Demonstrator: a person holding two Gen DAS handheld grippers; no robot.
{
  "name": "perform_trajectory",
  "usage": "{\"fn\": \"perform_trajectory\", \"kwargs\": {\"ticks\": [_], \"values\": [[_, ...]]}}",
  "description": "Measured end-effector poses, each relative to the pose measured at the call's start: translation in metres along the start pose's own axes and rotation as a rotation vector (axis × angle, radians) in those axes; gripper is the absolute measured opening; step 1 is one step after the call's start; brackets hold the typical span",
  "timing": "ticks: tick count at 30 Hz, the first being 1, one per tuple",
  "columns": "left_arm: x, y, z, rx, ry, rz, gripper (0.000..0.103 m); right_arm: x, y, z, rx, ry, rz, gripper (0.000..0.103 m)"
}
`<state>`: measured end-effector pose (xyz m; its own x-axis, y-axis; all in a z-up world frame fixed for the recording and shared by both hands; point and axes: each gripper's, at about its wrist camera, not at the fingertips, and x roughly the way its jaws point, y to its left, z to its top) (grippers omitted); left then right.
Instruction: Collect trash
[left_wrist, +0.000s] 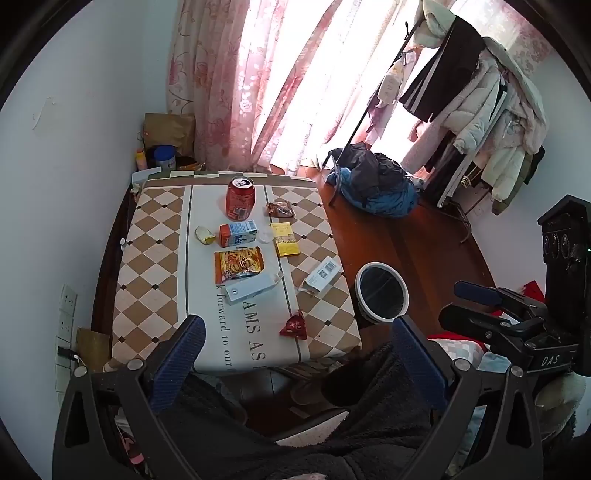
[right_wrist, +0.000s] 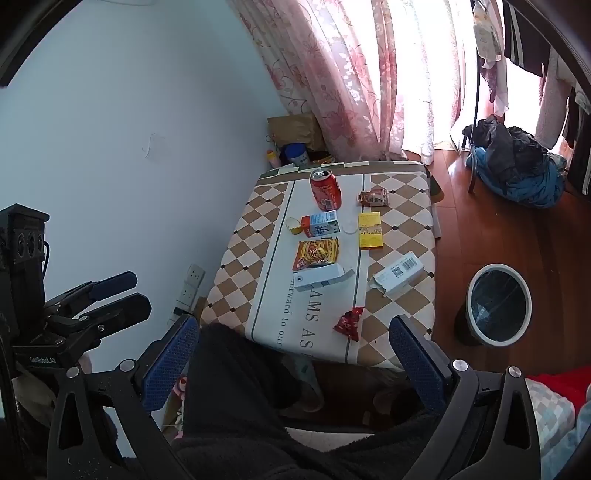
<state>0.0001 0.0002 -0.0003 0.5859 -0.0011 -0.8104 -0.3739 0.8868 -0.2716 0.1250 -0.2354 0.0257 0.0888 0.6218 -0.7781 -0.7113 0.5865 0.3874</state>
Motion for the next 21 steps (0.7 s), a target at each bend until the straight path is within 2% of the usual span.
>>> {"fn": "perform_trajectory", "kwargs": {"ticks": [18, 21], "values": [[0.0008, 0.0003, 0.0002, -0.007, 0.002, -0.018, 0.103, -0.0005, 0.0050, -0.0042, -0.008, -0.003, -0.018, 0.103], [0.0006, 0.0006, 0.0001, -0.009, 0.001, -0.020, 0.103, -0.0094, 0.0052, 0.0057, -0.011, -0.010, -0.015, 0.103]]}}
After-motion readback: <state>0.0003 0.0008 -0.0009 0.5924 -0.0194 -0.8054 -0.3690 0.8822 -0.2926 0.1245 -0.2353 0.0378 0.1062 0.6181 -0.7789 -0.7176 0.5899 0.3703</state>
